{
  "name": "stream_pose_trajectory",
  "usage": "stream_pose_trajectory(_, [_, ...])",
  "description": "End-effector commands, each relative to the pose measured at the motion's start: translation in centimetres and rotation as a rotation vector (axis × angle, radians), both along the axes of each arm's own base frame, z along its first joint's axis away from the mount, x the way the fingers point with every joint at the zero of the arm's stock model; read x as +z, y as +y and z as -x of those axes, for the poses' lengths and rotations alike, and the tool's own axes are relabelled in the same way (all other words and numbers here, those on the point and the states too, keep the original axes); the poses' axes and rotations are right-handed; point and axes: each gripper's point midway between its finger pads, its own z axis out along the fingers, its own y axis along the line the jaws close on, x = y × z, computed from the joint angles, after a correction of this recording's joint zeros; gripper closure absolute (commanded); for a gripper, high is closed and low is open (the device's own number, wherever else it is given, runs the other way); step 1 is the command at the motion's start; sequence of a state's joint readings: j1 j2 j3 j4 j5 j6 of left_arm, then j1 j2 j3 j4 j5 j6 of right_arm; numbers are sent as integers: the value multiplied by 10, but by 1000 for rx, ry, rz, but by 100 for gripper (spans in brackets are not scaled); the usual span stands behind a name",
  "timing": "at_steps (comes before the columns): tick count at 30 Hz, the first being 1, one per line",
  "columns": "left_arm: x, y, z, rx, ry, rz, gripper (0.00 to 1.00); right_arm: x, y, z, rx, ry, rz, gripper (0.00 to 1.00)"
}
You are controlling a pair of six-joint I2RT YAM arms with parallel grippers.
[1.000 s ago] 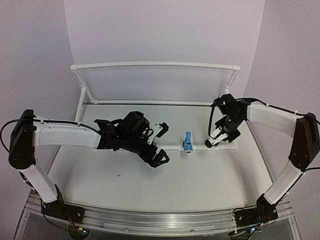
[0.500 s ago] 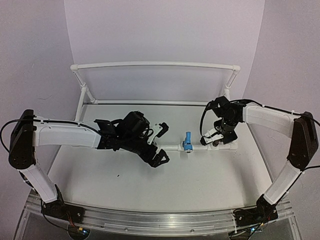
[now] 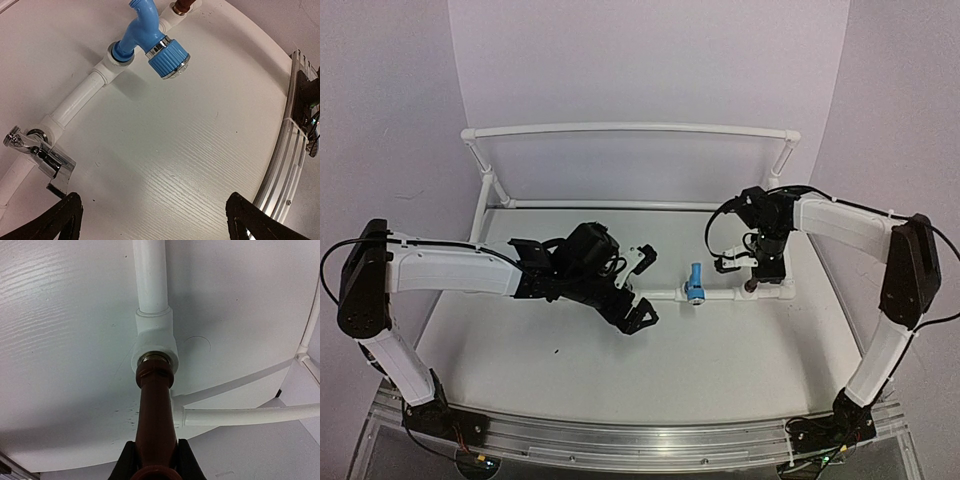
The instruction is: Install the water faucets
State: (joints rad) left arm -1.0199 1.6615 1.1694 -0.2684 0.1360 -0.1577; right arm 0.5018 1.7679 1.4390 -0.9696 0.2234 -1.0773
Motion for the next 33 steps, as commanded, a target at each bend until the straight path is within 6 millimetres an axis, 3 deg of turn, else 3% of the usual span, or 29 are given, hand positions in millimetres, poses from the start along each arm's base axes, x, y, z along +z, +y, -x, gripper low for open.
stream_pose_trajectory(1, [21, -4, -7, 17, -35, 53, 0, -21, 33, -16, -189, 15, -177, 100])
stream_pose_trajectory(18, [22, -2, -8, 29, -39, 57, 0, -36, 19, -18, -680, -3, -274, 100])
stream_pose_trajectory(27, [20, -2, -9, 37, -35, 58, 0, -39, 24, -16, -824, 23, -326, 100])
stream_pose_trajectory(33, [20, -5, -10, 37, -30, 56, 0, -54, 34, -2, -900, 142, -358, 93])
